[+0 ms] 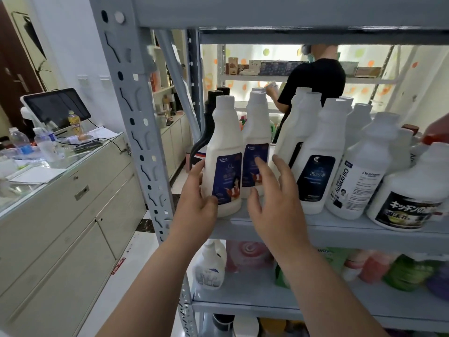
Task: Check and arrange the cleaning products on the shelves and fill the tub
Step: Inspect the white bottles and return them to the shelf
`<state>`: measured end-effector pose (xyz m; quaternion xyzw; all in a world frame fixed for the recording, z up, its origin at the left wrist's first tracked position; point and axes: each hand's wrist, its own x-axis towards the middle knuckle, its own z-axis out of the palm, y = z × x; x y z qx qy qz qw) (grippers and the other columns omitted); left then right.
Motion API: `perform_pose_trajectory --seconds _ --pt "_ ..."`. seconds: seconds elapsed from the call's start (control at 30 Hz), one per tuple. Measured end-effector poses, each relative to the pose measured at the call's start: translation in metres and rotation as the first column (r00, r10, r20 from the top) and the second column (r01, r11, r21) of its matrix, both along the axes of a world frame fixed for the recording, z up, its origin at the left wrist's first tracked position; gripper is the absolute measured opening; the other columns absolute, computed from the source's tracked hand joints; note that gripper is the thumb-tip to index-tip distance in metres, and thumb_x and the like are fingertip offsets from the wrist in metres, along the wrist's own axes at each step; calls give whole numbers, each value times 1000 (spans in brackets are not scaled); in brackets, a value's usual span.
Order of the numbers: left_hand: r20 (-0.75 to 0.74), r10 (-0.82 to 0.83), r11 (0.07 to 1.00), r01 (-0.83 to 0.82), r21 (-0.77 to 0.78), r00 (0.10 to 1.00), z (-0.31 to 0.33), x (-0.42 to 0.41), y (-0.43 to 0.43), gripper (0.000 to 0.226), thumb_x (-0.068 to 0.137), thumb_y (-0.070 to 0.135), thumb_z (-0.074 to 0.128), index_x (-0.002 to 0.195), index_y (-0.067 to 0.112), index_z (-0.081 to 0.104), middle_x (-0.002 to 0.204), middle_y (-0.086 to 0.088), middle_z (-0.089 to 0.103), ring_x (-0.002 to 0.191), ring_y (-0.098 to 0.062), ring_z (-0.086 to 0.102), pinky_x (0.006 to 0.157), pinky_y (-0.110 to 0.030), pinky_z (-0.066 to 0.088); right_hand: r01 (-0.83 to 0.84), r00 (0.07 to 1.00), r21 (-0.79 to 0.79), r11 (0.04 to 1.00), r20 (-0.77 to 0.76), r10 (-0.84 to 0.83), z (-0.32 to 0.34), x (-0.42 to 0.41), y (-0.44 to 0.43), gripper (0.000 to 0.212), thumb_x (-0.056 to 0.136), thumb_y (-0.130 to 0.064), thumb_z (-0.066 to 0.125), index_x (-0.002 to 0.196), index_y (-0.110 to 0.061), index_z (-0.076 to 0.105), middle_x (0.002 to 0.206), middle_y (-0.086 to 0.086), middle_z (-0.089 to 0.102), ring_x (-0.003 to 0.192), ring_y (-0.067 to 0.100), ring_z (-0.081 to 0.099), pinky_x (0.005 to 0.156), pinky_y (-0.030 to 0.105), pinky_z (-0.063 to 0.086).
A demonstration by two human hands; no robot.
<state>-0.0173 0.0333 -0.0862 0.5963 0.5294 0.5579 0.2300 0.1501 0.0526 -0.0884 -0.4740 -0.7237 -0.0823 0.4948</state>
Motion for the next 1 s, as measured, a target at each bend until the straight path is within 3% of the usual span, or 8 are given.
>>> perform_pose_trajectory --seconds 0.1,0.23,0.33,0.47,0.6,0.8,0.9,1.0 --pt "-42 -22 1000 23 22 999 -3 9 6 79 90 6 67 136 59 31 130 25 55 119 3 54 93 -26 52 61 996 118 991 57 -68 -8 18 -10 50 93 -5 67 142 -7 58 144 21 48 138 35 46 114 46 44" --pt "-36 -85 996 85 -2 996 -8 21 17 78 92 2 65 147 48 34 136 19 53 121 7 52 95 -23 50 143 989 196 970 15 -148 -15 35 -10 55 90 -8 72 142 -7 58 146 23 42 142 38 39 115 53 40" --pt "-96 -103 995 102 -13 990 -11 27 26 82 95 4 62 151 53 28 141 14 43 127 -4 50 108 -36 48 180 980 90 980 -97 -171 -22 46 -5 76 89 -19 73 156 -11 37 156 22 28 149 39 30 110 59 44" --pt "-215 -66 998 68 0 974 -13 33 32 79 96 8 62 157 42 26 135 15 35 121 -8 51 109 -34 45 167 951 -145 975 -237 -198 -22 59 0 106 86 -33 80 163 -18 7 163 13 13 152 33 21 114 53 43" --pt "-294 -5 999 17 36 956 -19 36 32 76 97 11 62 160 32 25 136 16 31 130 -18 48 113 -44 43 161 937 -214 964 -273 -217 -22 63 6 114 86 -40 81 163 -17 1 165 9 15 152 20 14 117 33 27" --pt "-371 49 999 -39 34 927 -25 37 24 78 96 6 58 161 28 20 147 0 35 124 -24 54 105 -39 48 211 916 -263 942 -284 -284 -21 53 14 120 84 -46 81 163 -14 -3 169 11 18 151 28 26 122 47 25" --pt "-438 87 996 -66 64 895 -29 39 17 79 94 2 56 161 21 19 147 -7 38 123 -25 52 96 -30 44 186 898 -317 930 -328 -292 -16 50 15 123 79 -42 85 163 -14 -1 162 16 23 143 32 35 116 49 38" --pt "-471 95 995 -74 64 877 -34 37 11 77 95 7 57 161 19 19 148 -8 40 120 -28 57 94 -37 50 117 879 -364 924 -395 -267 -13 50 10 124 71 -40 89 160 -15 5 151 15 23 130 34 45 105 46 50"
